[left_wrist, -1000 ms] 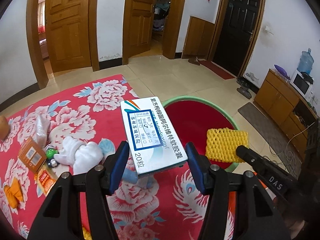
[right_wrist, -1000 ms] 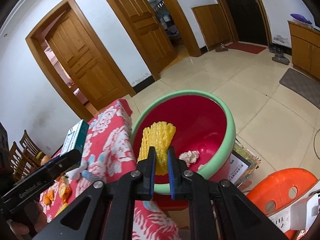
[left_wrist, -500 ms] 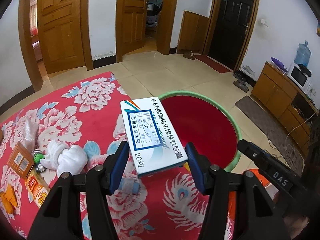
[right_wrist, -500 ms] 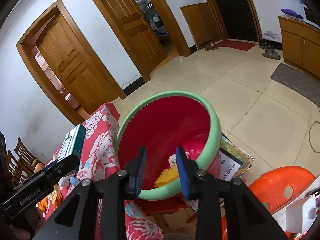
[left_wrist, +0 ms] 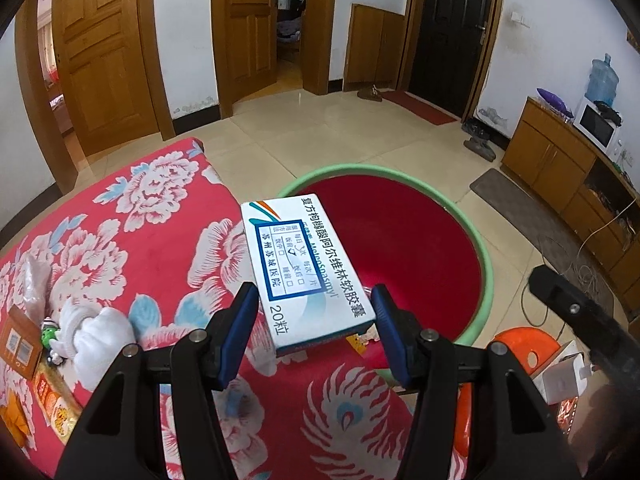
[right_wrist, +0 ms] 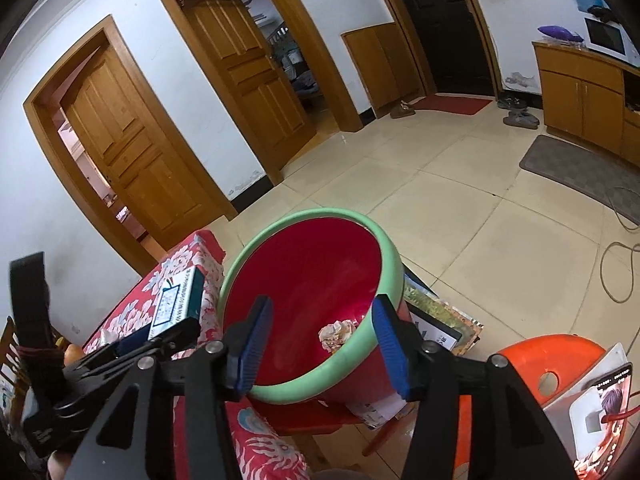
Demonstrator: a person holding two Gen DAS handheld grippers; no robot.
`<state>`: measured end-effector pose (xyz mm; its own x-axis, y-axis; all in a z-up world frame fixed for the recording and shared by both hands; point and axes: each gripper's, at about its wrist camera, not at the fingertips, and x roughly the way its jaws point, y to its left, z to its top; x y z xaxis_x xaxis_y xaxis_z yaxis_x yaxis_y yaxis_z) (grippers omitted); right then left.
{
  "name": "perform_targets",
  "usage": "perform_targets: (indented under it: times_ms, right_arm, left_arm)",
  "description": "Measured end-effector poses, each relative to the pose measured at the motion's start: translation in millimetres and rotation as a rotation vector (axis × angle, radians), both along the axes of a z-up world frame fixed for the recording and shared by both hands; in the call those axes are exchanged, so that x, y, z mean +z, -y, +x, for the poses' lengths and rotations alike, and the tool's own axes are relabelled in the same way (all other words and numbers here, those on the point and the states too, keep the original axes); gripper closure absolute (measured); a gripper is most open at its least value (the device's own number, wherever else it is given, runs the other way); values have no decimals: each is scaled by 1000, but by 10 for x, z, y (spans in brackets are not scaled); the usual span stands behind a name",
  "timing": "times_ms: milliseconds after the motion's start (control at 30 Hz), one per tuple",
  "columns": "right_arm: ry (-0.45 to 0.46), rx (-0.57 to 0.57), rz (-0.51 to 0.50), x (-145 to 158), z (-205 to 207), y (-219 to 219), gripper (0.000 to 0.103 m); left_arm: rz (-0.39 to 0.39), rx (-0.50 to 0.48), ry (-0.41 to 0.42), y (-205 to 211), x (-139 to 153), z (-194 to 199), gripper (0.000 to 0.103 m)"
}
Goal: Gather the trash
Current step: 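Open the left tool to drop the medicine box into the bucket, then move both open tools back over the table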
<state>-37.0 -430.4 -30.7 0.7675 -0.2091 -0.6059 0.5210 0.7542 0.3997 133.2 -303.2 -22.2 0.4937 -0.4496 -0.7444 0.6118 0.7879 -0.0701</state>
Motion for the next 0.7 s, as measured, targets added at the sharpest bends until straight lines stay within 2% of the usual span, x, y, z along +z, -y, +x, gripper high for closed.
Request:
perform_targets:
  times_ms: [267,700]
  right_arm:
    - [1,-4,16,3,-24,5,47]
    - [26,16,7,96,-75,-90,45]
  left_arm:
    - [-16,33,-17,-62,5,55,40]
    - [-71,40,23,-265,319,-77,37]
